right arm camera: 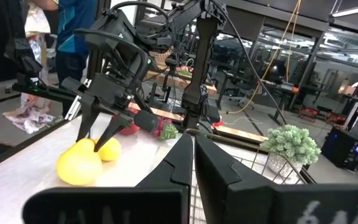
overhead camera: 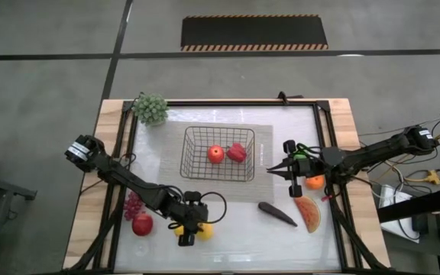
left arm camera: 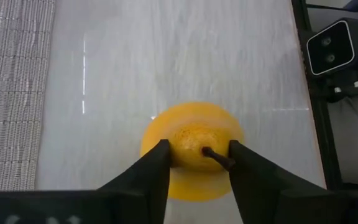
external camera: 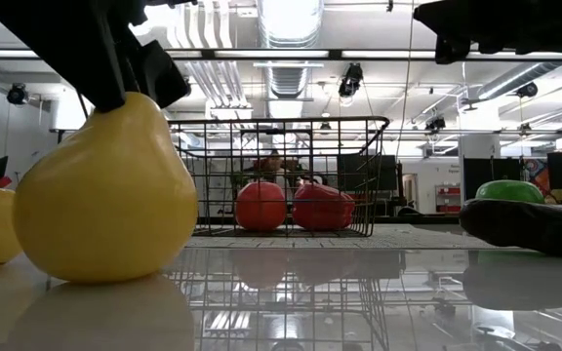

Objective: Build produce basket
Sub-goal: Put the pear into the wire basket

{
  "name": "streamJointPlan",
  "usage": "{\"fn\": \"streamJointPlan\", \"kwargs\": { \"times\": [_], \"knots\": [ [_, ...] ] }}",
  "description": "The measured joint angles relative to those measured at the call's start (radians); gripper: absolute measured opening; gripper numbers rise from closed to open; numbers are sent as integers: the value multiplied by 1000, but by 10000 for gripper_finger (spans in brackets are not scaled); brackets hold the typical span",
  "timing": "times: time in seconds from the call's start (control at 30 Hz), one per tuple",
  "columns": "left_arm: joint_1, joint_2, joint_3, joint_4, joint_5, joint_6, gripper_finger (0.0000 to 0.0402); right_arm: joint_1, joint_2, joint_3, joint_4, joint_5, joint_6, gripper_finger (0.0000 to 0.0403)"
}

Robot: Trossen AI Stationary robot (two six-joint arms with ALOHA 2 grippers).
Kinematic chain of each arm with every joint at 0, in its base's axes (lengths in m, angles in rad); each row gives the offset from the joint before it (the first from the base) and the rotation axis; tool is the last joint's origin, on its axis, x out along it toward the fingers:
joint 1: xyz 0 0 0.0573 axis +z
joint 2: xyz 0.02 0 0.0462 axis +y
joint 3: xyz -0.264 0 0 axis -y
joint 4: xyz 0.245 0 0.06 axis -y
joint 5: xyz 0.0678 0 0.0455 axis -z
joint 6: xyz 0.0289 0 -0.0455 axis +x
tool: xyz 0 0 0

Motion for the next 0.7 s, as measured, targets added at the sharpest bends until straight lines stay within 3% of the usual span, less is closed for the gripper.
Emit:
{"fn": "streamJointPlan", "kwargs": {
  "times": [0.23,0.43,0.7],
  "knots": [
    [-2,0,5,-2,0,57,96,0,0,0,-9,1,-1,9],
    [6,-43,88,-2,-28,209,94,0,0,0,-10,1,0,9],
    [112,-145,131,-96,-85,353,93,0,0,0,-10,2,0,9]
  ]
}}
